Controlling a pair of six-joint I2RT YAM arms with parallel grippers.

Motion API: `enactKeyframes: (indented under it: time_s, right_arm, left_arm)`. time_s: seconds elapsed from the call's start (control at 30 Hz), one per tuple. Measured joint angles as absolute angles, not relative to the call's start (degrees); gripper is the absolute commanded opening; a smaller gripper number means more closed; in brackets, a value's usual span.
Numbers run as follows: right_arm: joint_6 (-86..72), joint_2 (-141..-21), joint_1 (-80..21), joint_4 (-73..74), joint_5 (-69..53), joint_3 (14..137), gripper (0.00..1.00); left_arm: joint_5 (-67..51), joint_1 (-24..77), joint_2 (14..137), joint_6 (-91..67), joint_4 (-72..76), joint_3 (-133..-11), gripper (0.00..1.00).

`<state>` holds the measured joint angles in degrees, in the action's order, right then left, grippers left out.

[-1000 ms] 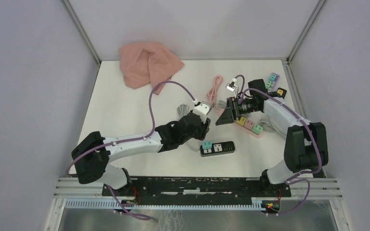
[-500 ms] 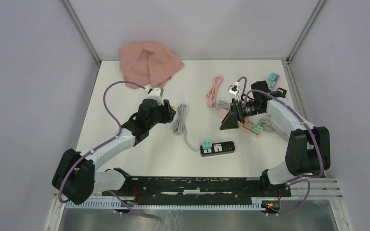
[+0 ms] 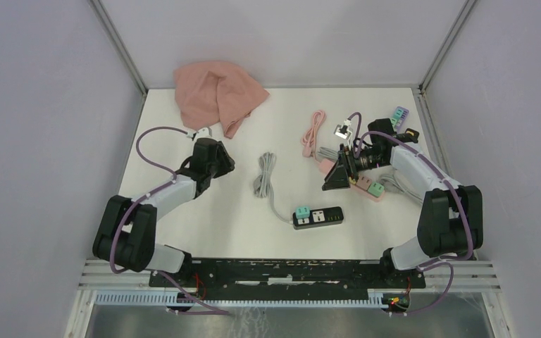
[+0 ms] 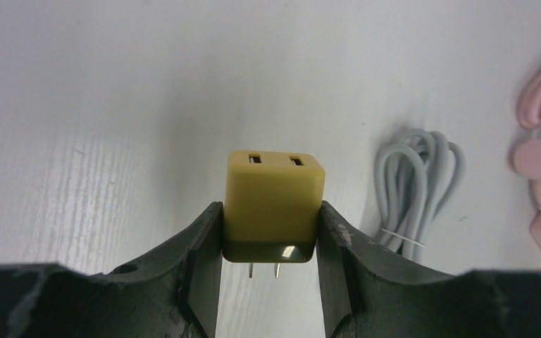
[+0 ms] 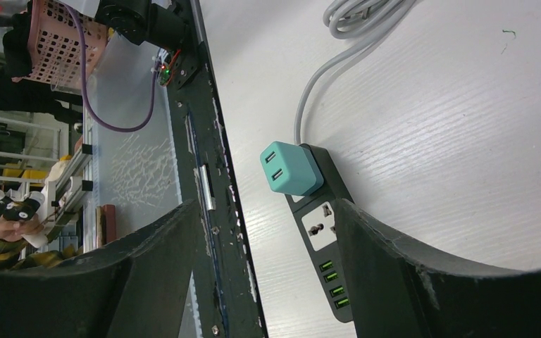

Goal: Pull the plug off the socket
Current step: Place the plug at the center of the board.

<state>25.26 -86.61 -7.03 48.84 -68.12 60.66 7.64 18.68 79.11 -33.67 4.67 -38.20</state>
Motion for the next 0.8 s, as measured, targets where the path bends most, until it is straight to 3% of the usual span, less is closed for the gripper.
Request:
enactKeyframes:
  time_s: [0.37, 0.6, 0.8]
  right_arm:
    - [25.4, -86.6, -7.0, 48.8, -68.6, 60.7, 0.75]
    - [25.4, -86.6, -7.0, 48.8, -68.6, 60.7, 0.75]
    - [25.4, -86.6, -7.0, 48.8, -68.6, 60.7, 0.75]
  left_arm:
    - [9.8, 16.2, 90.0, -36.1, -0.8, -44.7, 0.07]
    - [10.6, 15.4, 93.6, -37.1, -2.6, -46.8, 0.18]
    - [10.5, 15.0, 95.0, -37.8, -4.2, -48.7, 0.35]
